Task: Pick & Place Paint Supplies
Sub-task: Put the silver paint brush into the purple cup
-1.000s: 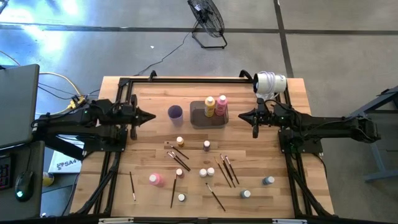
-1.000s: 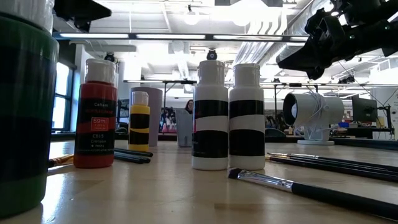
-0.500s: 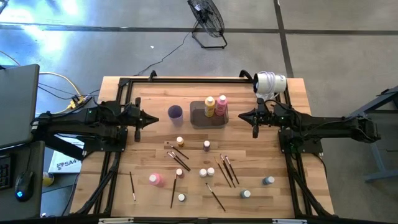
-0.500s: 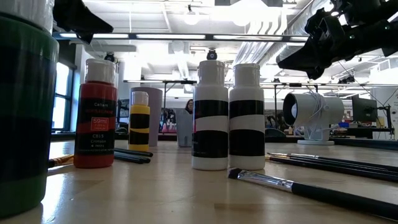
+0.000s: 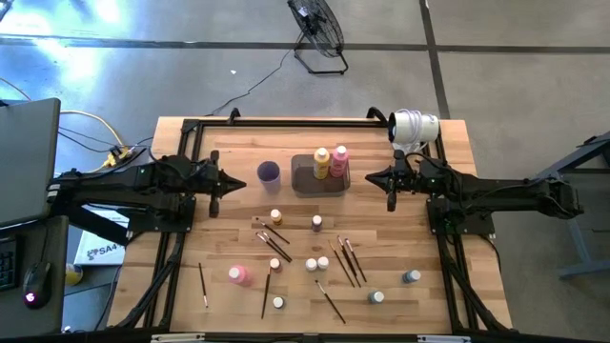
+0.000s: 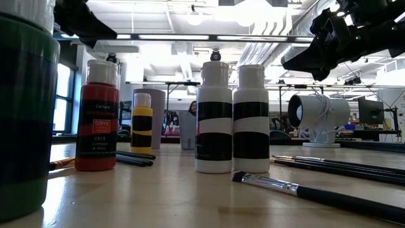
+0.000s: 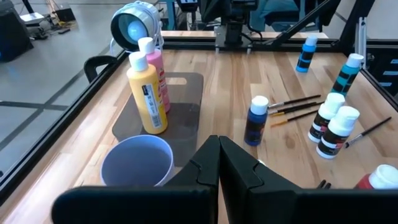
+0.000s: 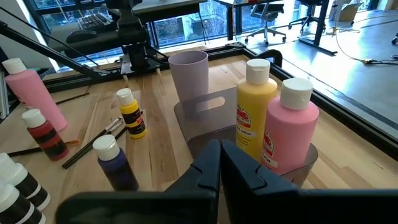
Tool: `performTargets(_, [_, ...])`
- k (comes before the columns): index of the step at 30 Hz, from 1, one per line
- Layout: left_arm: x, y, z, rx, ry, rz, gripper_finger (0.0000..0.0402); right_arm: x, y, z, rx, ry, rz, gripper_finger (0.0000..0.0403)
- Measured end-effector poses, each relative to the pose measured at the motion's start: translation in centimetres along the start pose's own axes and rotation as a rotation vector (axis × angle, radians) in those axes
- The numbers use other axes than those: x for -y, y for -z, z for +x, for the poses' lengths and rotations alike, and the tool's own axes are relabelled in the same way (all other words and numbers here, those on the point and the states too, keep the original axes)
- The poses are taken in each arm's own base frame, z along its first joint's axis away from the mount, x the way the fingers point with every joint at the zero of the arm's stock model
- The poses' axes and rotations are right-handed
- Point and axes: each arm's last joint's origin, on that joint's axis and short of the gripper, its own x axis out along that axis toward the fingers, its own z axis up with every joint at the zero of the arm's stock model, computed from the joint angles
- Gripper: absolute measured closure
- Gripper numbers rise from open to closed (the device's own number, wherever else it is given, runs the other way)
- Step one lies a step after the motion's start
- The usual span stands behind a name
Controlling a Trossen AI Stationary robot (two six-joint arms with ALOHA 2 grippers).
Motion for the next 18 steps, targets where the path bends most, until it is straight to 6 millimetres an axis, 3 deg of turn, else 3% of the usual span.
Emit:
performTargets(14, [0.01,0.01,-0.01,-0.002,0.004,0.001,0.0401,0.0,-0.01,0.0,0.0,0.0,0.0,0.0398])
performTargets(18, [0.25,0.3,-0.03,-0.032,0.086,0.002,0.0401,0.0,-0.01,0.0,0.0,0.0,0.0,0.0398])
